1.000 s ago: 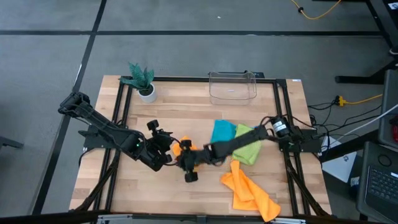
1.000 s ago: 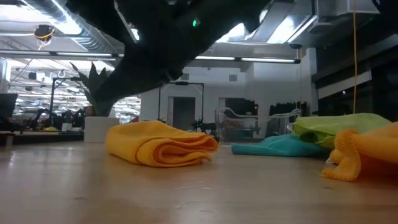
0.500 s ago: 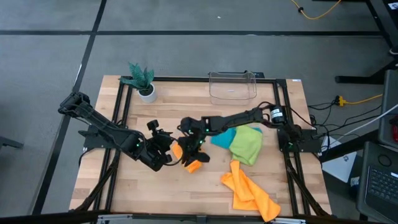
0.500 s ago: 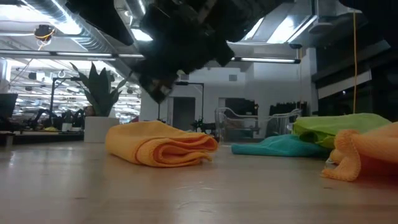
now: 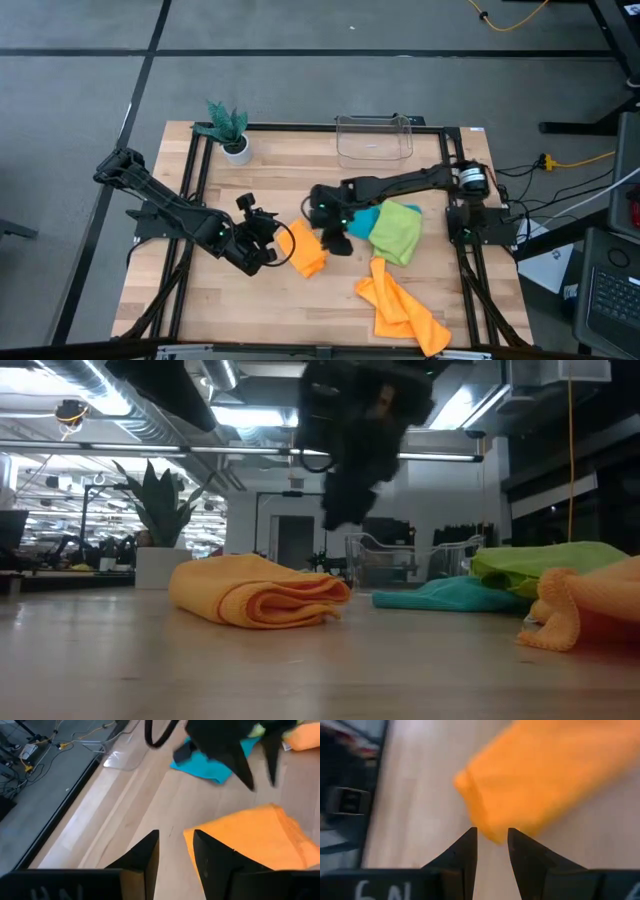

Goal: Fold microfiber towels
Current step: Fold the top orange microfiber towel

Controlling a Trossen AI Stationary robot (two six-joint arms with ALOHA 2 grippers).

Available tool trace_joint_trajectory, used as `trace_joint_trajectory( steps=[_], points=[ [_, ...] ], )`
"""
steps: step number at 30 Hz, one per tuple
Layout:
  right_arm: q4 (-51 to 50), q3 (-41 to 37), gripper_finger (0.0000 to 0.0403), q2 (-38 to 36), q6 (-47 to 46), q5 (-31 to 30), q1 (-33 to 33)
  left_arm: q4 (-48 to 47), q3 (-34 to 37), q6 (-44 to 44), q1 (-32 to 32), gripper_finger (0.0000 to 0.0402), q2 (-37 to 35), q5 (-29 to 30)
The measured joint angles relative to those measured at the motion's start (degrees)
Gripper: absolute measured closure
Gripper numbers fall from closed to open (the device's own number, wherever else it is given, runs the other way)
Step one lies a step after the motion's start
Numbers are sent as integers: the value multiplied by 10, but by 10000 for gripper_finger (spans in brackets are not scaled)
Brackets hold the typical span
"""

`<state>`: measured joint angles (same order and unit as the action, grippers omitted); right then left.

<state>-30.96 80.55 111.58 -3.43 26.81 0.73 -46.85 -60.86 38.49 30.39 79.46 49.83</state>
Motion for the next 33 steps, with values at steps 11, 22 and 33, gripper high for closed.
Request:
trace_joint_trajectory(
  steps=[11,22,33],
  points=[
    [458,-327,300,-164,-118,-195,70,4,0,0,0,289,0,2],
    [754,-340,301,-10,-118,-284,114,11,0,-1,0,289,0,4],
    [754,-223,301,101,7,-234,92,10,0,-18,0,289,0,1]
  ],
)
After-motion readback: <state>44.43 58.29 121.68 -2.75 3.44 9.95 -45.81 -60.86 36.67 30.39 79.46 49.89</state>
